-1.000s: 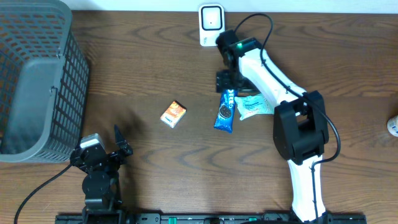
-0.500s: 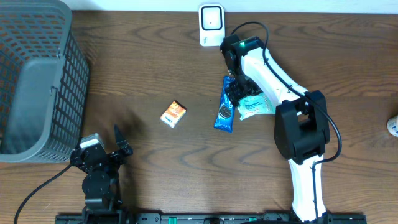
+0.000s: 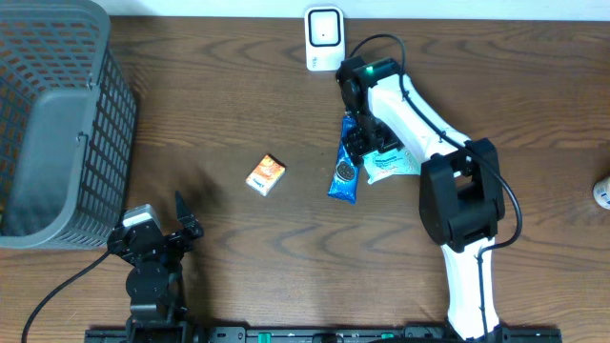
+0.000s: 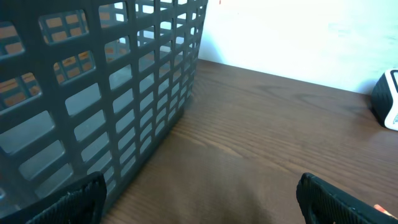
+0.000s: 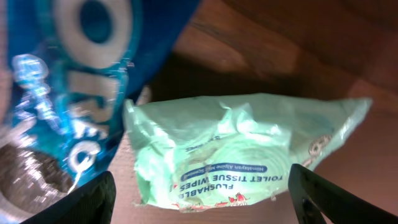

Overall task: Scan the item barcode
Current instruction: 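Reach the right gripper back toward the Oreo and wipes packs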

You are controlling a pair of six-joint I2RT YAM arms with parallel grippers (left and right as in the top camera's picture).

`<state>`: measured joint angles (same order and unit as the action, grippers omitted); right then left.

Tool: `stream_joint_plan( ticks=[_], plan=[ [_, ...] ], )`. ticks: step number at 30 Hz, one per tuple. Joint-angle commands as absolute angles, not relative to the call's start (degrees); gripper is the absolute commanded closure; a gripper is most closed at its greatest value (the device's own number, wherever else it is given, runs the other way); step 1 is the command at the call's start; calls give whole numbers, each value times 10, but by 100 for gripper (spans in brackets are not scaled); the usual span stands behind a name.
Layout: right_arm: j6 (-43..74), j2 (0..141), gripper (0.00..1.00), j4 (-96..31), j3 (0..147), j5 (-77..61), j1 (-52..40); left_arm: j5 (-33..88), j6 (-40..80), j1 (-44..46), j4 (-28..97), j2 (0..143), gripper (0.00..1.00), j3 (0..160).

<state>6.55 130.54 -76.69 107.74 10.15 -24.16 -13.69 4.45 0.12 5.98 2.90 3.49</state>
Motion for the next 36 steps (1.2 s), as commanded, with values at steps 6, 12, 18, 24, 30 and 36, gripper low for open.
stream_joint_plan(
  ticks=[6, 12, 18, 24, 30, 36],
  plan=[
    [159, 1287, 23, -765, 1033, 191, -269, -142, 41, 3, 65, 29, 2, 18],
    [189, 1287, 23, -712, 969, 238, -282, -142, 41, 3, 65, 29, 2, 18],
    [239, 1287, 42, -643, 907, 305, -286, -142, 41, 3, 65, 29, 2, 18],
    [264, 1286, 91, -636, 902, 329, -288, -142, 41, 3, 65, 29, 2, 18],
    [274, 1277, 99, -668, 925, 329, -301, -142, 41, 3, 65, 29, 2, 18],
    [144, 1223, 99, -736, 1007, 150, -303, -142, 41, 3, 65, 29, 2, 18]
  ],
)
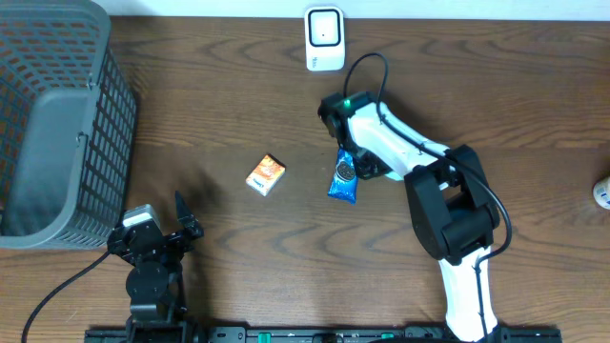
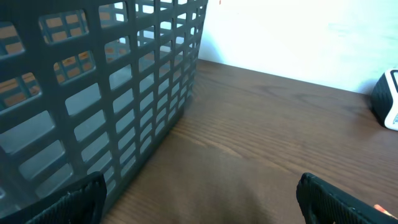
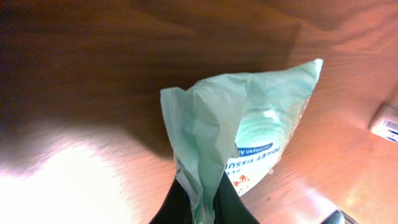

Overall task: Scan the item barcode
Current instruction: 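Reach the right gripper back toward the Oreo and wipes packs, then grasp the pale green wipes pack with the right gripper and lift it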

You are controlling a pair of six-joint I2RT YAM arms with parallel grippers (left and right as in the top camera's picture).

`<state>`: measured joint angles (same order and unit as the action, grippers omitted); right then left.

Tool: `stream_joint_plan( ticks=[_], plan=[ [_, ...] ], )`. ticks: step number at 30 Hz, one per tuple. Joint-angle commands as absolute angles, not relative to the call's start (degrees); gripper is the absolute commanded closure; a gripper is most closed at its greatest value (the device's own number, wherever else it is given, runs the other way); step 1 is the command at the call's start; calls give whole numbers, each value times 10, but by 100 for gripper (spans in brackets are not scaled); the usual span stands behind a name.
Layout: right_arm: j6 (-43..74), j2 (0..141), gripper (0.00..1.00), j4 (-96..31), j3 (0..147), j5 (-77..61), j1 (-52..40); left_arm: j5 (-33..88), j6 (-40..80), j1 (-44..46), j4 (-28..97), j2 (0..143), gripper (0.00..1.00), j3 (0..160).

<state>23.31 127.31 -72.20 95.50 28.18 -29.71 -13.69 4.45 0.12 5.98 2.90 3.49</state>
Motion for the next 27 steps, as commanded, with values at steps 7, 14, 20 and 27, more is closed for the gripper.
stream_joint_plan(
  ticks=[7, 14, 20, 27],
  plan=[
    [-117, 1126, 99, -823, 1044, -245, -253, -142, 41, 3, 65, 29, 2, 18],
    [-317, 1122, 99, -905, 1037, -460, -185, -142, 41, 3, 65, 29, 2, 18],
    [-456, 1137, 99, -910, 1006, -547, -141, -142, 41, 3, 65, 29, 2, 18],
    [-701, 1141, 99, -905, 909, -656, -135, -142, 41, 3, 65, 29, 2, 18]
  ],
)
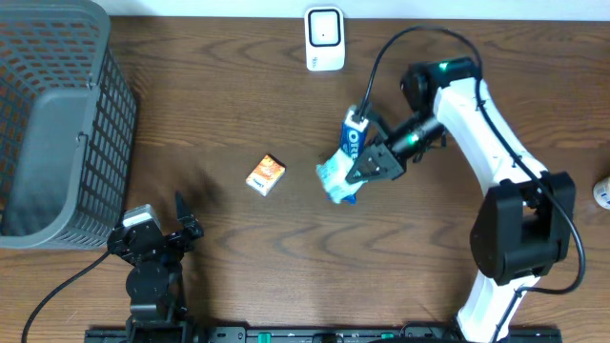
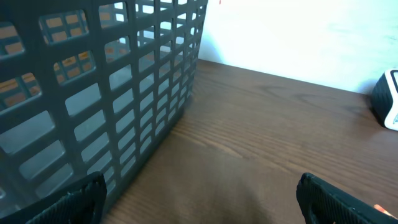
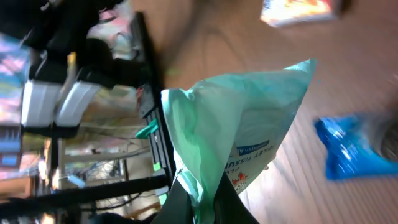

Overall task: Scan the item barcode
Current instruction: 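Grasp the pale green wipes pack with the right gripper and lift it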

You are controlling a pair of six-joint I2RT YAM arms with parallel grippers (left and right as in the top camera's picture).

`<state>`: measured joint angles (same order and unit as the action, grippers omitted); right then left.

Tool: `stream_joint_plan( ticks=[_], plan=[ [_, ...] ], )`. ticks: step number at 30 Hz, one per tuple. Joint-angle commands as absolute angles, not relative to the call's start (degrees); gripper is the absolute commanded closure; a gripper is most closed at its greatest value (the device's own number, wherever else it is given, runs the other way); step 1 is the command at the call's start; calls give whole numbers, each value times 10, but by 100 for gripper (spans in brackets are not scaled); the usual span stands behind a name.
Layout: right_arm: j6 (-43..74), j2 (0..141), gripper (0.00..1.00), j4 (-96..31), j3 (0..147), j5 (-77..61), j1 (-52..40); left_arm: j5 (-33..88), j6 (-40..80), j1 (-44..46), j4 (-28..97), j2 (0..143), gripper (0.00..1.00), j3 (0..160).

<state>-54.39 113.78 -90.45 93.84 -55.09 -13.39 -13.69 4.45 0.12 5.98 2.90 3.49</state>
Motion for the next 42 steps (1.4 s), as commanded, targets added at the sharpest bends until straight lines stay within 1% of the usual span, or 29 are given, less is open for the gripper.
stream_joint_plan(
  ticks=[1, 5, 18, 25, 29, 32, 36, 39, 40, 42],
  plan=[
    [-719, 1141, 99, -905, 900, -672, -135, -142, 41, 3, 65, 29, 2, 18],
    [-785, 1141, 99, -906, 872, -743, -136, -142, 41, 3, 65, 29, 2, 18],
    [-961, 1141, 99, -903, 852, -826, -140, -142, 41, 3, 65, 29, 2, 18],
    [-965, 1141, 99, -895, 851, -811, -139, -142, 41, 3, 65, 29, 2, 18],
    [-966, 1141, 99, -921, 852, -789, -140, -142, 41, 3, 65, 29, 2, 18],
    [-989, 1141, 99, -962, 852, -779, -138, -142, 41, 3, 65, 29, 2, 18],
    [-966, 1141, 99, -973, 852, -768, -135, -142, 41, 3, 65, 29, 2, 18],
    [-926, 1141, 99, -937, 852, -760, -134, -142, 41, 3, 65, 29, 2, 18],
    [-895, 1141, 99, -913, 853, -760, -132, -142, 41, 3, 65, 29, 2, 18],
    [-788, 1141, 99, -839, 856, -756, -129, -142, 41, 3, 65, 29, 2, 18]
  ],
)
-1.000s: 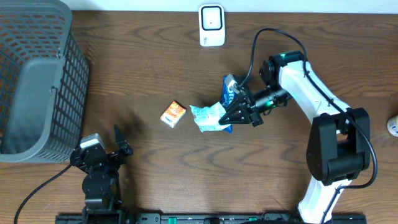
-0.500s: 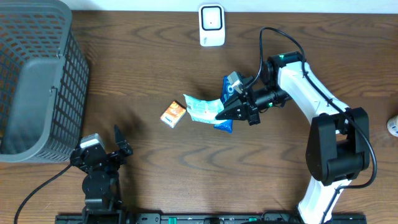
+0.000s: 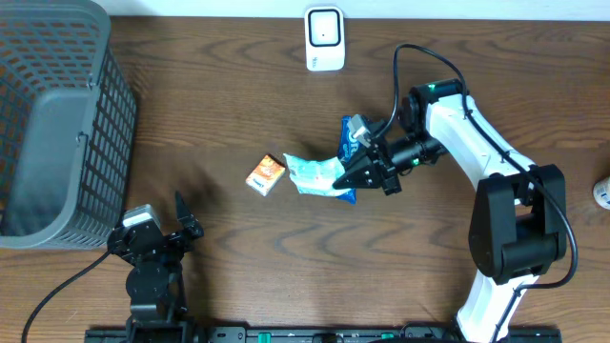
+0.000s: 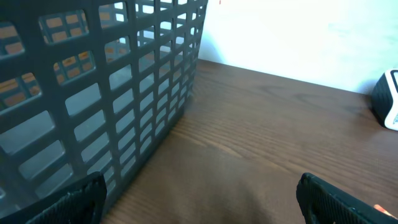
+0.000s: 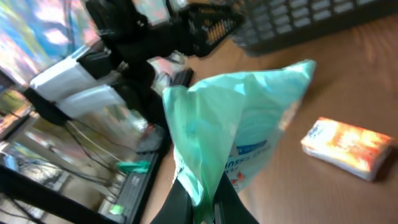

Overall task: Scan the item barcode
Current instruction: 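Grasp the pale green wipes pack with the right gripper and lift it, then raise the wipes pack up to the white scanner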

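Note:
My right gripper [image 3: 357, 178] is shut on one edge of a pale green pack of toilet wipes [image 3: 319, 175], held in the air over the table's middle; the pack [image 5: 239, 134] fills the right wrist view, pinched between the black fingers [image 5: 183, 202]. The white barcode scanner [image 3: 324, 38] stands at the table's far edge, apart from the pack. My left gripper [image 4: 199, 199] rests at the near left, open, with only bare wood between its fingertips.
An orange box [image 3: 266, 175] lies left of the held pack. A blue Oreo packet [image 3: 349, 152] lies partly under it. The grey mesh basket [image 3: 48, 124] fills the far left corner. The wooden table [image 3: 219, 95] spreads around them.
My right gripper has turned and shifted a little left with the wipes pack; the pack now stretches leftward toward the orange box. The left arm is unchanged.
My right gripper stood open over the wipes pack beside the Oreo packet. Then it was shut on the pack's edge at the table. Then it held the pack lifted clear, and now holds it turned over the table's middle. The left arm stayed put.

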You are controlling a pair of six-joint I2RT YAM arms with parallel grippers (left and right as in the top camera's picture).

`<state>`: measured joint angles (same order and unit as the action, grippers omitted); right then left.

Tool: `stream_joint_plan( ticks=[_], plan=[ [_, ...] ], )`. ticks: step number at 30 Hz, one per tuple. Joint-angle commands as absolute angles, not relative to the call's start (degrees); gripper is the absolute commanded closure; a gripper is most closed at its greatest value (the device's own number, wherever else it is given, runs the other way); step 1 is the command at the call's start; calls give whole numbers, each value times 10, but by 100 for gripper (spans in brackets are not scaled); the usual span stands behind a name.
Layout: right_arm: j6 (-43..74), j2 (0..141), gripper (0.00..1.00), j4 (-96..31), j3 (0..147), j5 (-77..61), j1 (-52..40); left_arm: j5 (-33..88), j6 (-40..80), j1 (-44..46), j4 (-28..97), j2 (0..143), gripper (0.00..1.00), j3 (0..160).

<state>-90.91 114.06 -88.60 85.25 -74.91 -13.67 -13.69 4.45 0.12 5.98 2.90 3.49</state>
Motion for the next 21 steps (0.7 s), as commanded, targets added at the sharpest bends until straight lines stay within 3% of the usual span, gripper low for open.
stream_joint_plan(
  ticks=[1, 5, 7, 14, 21],
  plan=[
    [-720, 1141, 99, -790, 859, -745, -129, -142, 41, 3, 65, 29, 2, 18],
    [-294, 1141, 99, -539, 877, -592, -131, -142, 41, 3, 65, 29, 3, 18],
    [-178, 1141, 99, -482, 893, -490, -140, -142, 41, 3, 65, 29, 2, 18],
    [-122, 1141, 99, -451, 988, -266, -186, -142, 41, 3, 65, 29, 2, 18],
    [-180, 1144, 99, -343, 1013, -91, -242, -142, 41, 3, 65, 29, 2, 18]
  ],
)
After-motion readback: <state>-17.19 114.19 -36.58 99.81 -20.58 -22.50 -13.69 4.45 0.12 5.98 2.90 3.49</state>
